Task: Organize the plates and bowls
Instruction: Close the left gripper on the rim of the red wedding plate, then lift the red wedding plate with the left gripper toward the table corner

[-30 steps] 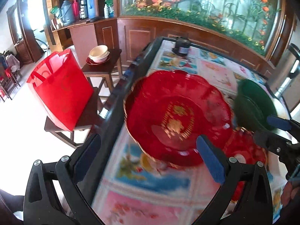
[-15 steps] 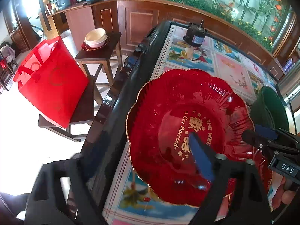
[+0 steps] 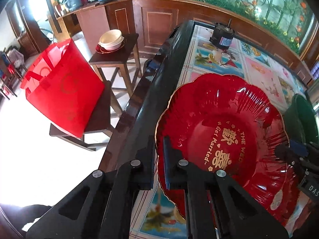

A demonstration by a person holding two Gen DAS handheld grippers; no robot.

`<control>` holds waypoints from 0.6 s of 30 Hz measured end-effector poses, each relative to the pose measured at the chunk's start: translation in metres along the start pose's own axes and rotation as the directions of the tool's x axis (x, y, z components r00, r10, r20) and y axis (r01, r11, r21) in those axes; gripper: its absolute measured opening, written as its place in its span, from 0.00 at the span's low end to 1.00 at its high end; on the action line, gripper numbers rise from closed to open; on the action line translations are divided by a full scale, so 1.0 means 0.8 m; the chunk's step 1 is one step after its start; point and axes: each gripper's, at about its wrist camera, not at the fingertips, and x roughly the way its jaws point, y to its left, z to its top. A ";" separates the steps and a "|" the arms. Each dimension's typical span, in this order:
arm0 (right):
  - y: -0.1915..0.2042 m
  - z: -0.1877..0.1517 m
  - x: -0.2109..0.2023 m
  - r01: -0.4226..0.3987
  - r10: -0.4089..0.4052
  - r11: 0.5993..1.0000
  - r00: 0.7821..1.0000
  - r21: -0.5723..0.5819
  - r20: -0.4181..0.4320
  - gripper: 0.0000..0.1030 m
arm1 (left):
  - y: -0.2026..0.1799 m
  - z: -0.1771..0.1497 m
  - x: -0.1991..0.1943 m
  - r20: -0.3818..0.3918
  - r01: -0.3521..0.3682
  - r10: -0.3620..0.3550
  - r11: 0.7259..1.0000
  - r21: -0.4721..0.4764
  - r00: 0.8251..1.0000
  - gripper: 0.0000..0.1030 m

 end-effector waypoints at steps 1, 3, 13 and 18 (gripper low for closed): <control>0.000 0.000 -0.003 -0.002 0.002 1.000 1.000 -0.002 0.004 0.33 | 0.002 0.000 -0.003 0.001 0.010 -0.010 1.000 -0.004 1.000 0.07; 0.001 -0.001 -0.008 -0.014 0.014 1.000 1.000 0.001 0.008 0.33 | 0.004 -0.003 -0.011 0.008 0.011 -0.011 1.000 0.001 1.000 0.07; 0.043 -0.036 -0.055 -0.035 0.037 0.997 0.999 -0.067 0.038 0.33 | 0.030 -0.050 -0.085 0.071 0.044 -0.043 0.999 -0.005 0.997 0.06; 0.068 -0.076 -0.082 -0.063 0.068 0.994 0.996 -0.084 0.061 0.33 | 0.048 -0.104 -0.120 0.084 0.051 -0.050 0.999 -0.010 0.995 0.06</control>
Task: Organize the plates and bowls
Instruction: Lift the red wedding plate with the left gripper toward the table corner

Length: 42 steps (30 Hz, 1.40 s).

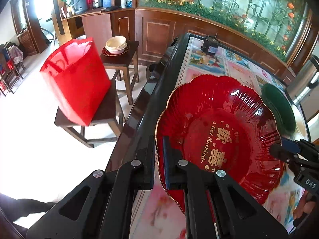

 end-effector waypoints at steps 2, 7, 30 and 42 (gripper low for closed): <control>0.012 -0.019 -0.012 -0.021 0.021 1.000 1.000 0.001 0.012 0.33 | 0.004 -0.023 -0.012 -0.001 -0.003 0.003 1.000 0.002 1.000 0.06; 0.039 -0.063 -0.027 -0.042 0.042 0.999 0.999 -0.012 0.014 0.33 | 0.018 -0.079 -0.037 0.001 0.004 -0.004 1.000 -0.019 1.000 0.06; 0.060 -0.167 -0.018 -0.049 0.050 0.999 0.997 0.004 -0.066 0.35 | 0.017 -0.183 -0.052 0.063 -0.026 0.028 0.999 -0.018 0.998 0.06; 0.046 -0.174 -0.040 -0.021 0.023 0.999 0.999 0.034 -0.032 0.63 | 0.025 -0.185 -0.075 0.158 -0.083 0.091 0.995 -0.056 0.983 0.56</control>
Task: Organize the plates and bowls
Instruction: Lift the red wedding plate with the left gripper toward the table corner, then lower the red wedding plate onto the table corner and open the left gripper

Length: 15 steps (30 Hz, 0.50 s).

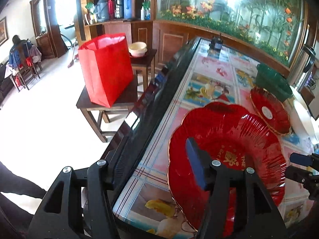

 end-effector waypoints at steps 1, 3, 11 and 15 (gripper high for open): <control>-0.001 0.000 -0.002 0.000 0.000 1.000 1.000 0.001 0.003 0.65 | -0.001 0.001 -0.002 0.005 0.000 0.000 1.000 0.001 1.000 0.57; -0.002 0.001 -0.008 -0.001 0.001 1.000 1.000 0.007 0.014 0.67 | -0.009 0.003 -0.012 0.019 -0.004 0.004 1.000 0.014 1.000 0.58; -0.022 0.001 -0.040 0.019 -0.022 0.999 0.997 0.046 0.076 0.77 | -0.067 0.014 -0.053 0.095 0.085 -0.091 0.994 0.065 0.991 0.60; -0.045 -0.005 -0.054 0.040 -0.048 0.995 0.995 0.089 0.088 0.77 | -0.108 0.018 -0.066 0.112 0.152 -0.163 0.983 0.103 0.980 0.68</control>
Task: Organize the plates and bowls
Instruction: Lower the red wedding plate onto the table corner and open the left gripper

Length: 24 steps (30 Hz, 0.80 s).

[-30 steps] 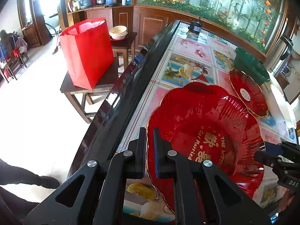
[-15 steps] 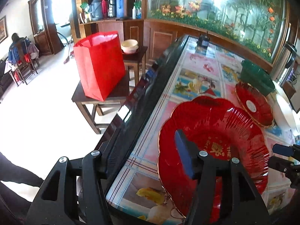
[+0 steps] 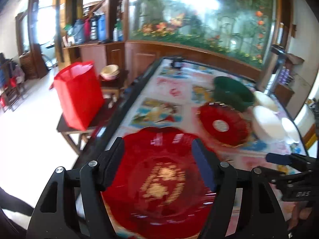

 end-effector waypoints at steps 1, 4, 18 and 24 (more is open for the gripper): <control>-0.004 0.000 -0.002 0.003 -0.003 1.000 1.000 0.006 0.004 0.77 | -0.011 0.002 0.000 0.000 0.017 -0.017 1.000 0.005 1.000 0.68; -0.024 -0.004 -0.010 0.009 -0.010 0.999 1.000 0.036 0.016 0.77 | -0.039 0.003 0.005 -0.008 0.041 -0.041 0.999 0.029 0.999 0.68; -0.082 -0.012 -0.029 0.022 -0.026 0.993 0.999 0.118 0.037 0.77 | -0.127 0.012 0.039 -0.059 0.099 -0.094 0.991 0.090 0.994 0.68; -0.099 -0.012 -0.028 0.017 -0.022 0.989 0.999 0.144 0.035 0.77 | -0.134 0.012 0.049 -0.072 0.104 -0.098 0.990 0.095 0.993 0.68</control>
